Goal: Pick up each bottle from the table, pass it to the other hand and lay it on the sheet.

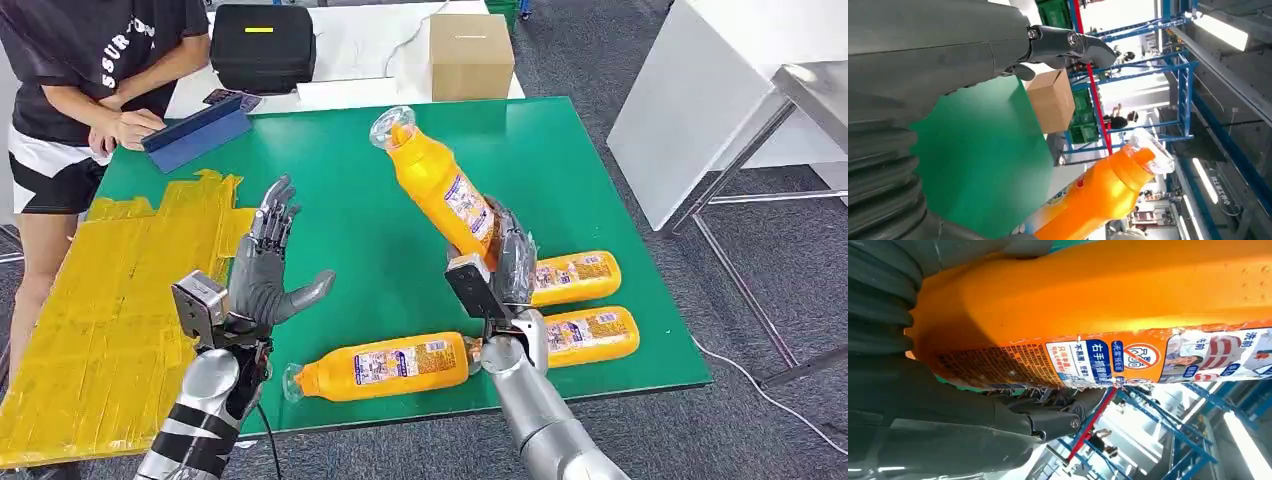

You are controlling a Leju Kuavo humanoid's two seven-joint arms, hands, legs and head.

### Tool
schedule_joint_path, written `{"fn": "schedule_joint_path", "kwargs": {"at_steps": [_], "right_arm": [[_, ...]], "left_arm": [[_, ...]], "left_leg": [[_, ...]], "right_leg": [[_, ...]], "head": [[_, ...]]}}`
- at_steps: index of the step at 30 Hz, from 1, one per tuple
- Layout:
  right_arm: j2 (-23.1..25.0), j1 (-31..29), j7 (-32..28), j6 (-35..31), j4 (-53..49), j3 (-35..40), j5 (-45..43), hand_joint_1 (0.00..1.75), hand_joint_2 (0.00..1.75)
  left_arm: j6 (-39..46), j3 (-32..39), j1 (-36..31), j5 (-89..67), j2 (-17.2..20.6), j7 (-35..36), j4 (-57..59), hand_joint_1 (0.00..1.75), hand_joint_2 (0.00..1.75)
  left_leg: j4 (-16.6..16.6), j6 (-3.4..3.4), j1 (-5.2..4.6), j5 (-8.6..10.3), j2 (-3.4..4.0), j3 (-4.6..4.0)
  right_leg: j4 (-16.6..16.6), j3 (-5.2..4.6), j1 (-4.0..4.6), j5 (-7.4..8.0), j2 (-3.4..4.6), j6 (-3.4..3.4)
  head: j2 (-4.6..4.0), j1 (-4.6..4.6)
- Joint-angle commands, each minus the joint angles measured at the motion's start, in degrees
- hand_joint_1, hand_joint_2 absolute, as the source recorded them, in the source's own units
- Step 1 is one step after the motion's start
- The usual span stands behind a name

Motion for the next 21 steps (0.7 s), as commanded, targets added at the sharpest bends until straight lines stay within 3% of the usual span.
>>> {"fn": "schedule_joint_path", "kwargs": {"at_steps": [1,8,13,21], "right_arm": [[-1.90,1.43,0.36,10.20,-5.02,5.36,-9.21,1.75,1.75],[-2.80,2.97,2.60,27.83,-8.16,13.52,-21.02,1.75,1.75],[-2.90,0.94,2.48,31.11,-3.83,16.62,-21.35,1.75,1.75],[-2.63,0.91,2.58,31.05,-3.63,16.76,-21.34,1.75,1.75]], "left_arm": [[-0.24,-5.20,-5.71,-2.46,1.80,3.53,6.38,0.00,1.75],[-5.18,-5.28,-9.08,3.67,2.28,5.15,10.36,0.00,1.75],[-8.87,-5.75,-9.86,7.12,2.29,6.00,11.67,0.00,1.75],[-8.87,-5.79,-9.95,7.12,2.26,6.00,11.69,0.00,1.75]], "left_leg": [[0.00,-0.06,0.02,-0.06,-0.10,0.17],[-0.03,-0.05,0.02,-0.06,-0.04,0.23],[-0.04,-0.04,0.01,-0.02,0.00,0.16],[-0.03,-0.04,0.01,-0.01,0.00,0.09]], "right_leg": [[0.01,0.19,0.04,-0.09,-0.17,-0.09],[0.00,0.23,0.04,-0.09,-0.12,-0.08],[-0.01,0.15,0.02,-0.05,-0.08,-0.06],[-0.01,0.10,0.02,-0.03,-0.04,-0.05]], "head": [[0.00,0.00],[0.00,0.00],[0.00,0.00],[0.00,0.02]]}}
